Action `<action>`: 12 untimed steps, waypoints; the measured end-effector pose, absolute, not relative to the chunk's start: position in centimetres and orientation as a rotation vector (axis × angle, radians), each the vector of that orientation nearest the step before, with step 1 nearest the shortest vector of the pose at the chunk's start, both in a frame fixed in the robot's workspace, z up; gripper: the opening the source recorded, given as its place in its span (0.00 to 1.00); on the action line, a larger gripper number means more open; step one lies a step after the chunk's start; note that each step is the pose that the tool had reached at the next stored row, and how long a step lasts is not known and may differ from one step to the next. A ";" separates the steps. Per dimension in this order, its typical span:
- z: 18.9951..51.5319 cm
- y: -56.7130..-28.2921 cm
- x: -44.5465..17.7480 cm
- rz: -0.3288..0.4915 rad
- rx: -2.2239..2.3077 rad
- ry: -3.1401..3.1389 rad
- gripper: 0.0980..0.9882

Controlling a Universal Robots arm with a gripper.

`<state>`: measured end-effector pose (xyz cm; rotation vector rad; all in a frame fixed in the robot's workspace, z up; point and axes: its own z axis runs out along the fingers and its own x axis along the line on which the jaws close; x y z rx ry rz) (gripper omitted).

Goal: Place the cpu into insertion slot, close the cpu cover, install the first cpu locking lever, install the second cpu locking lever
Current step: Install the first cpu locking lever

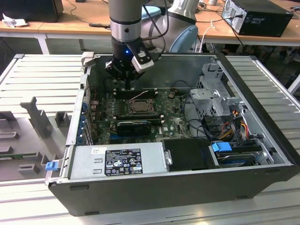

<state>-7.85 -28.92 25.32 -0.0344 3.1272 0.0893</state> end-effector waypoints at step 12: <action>25.3 -28.9 -7.2 0.104 -0.035 3.127 0.01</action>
